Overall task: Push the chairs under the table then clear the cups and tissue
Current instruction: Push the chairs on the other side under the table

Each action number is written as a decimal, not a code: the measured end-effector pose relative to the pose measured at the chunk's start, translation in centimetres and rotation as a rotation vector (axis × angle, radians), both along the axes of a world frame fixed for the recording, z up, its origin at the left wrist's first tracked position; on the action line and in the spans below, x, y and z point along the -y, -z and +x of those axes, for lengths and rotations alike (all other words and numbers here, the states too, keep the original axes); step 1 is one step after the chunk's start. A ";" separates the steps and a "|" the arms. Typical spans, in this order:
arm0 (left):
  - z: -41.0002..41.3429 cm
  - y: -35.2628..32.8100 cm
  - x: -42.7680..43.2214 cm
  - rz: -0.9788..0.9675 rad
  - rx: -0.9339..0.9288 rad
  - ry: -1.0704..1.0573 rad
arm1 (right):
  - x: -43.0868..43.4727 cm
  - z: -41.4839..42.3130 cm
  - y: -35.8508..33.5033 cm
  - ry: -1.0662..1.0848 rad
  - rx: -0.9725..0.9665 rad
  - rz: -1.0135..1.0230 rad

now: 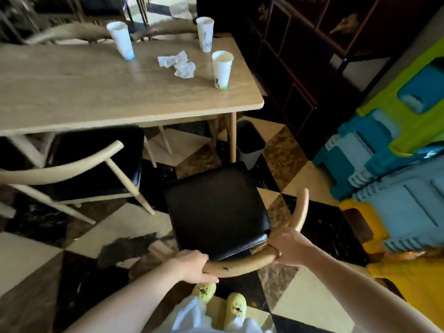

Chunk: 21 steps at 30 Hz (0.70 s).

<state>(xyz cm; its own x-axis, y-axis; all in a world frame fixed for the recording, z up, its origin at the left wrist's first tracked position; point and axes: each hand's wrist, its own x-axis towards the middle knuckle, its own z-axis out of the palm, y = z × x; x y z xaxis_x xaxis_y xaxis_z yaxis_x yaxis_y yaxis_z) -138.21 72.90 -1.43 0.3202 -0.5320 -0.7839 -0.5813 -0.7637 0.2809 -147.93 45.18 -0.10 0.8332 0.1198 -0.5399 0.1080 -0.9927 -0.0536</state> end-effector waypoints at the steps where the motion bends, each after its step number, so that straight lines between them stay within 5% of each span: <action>1: 0.0 -0.2 -0.1 0.009 0.021 -0.003 | 0.1 -0.2 0.2 -0.020 0.030 0.018; 21: 14.2 -4.4 -0.1 0.126 0.163 0.045 | -0.3 12.2 -0.4 0.005 0.105 0.176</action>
<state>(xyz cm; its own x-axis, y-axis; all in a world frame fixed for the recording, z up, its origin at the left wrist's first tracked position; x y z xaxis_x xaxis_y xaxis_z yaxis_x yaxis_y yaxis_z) -124.04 73.04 2.93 0.4263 -0.4496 -0.7849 -0.6459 -0.7588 0.0839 -135.73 45.52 0.33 0.8846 0.2000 -0.4213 0.1169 -0.9696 -0.2148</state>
